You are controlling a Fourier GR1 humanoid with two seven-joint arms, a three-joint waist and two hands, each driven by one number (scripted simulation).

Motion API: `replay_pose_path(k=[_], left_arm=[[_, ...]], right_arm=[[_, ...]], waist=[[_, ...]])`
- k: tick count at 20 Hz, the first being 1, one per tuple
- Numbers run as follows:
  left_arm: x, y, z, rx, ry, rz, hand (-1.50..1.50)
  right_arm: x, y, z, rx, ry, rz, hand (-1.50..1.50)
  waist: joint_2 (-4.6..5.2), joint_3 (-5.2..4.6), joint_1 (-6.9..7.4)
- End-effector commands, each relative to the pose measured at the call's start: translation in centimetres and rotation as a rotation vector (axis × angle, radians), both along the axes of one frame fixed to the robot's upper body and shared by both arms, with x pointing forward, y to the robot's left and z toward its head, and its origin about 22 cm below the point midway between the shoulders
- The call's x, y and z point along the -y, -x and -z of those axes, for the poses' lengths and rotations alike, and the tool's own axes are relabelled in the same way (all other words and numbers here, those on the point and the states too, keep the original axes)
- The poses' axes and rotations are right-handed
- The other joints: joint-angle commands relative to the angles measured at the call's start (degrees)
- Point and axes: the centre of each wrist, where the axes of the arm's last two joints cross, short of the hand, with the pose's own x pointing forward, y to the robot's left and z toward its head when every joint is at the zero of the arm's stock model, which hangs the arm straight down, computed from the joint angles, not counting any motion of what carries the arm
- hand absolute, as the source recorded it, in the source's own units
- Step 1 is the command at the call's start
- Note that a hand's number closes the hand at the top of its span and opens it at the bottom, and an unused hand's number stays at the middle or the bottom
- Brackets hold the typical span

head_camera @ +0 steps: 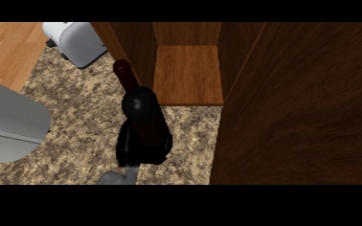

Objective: Pick up the wine, place it into the cabinet and close the cabinet

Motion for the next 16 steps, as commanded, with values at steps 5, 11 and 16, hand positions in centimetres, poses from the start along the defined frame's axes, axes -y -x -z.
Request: replay_pose_path(k=[5, 11, 16], left_arm=[[1.7, -1.8, 2.2, -0.051, -0.02, -0.042, 1.5], [2.0, -1.8, 3.2, -0.032, -0.016, -0.042, 1.5], [3.1, -6.1, 2.0, 0.014, -0.015, -0.072, 1.5]], right_arm=[[0.0, 0.7, 0.0, -0.006, -0.015, -0.029, -1.5], [-1.2, 0.9, 0.6, -0.015, -0.008, -0.03, -1.5], [0.4, 0.1, 2.1, 0.011, -0.027, -0.04, -1.5]], waist=[[0.08, -0.02, -0.23], [0.04, -0.02, -0.11], [0.28, -0.03, -1.15]])
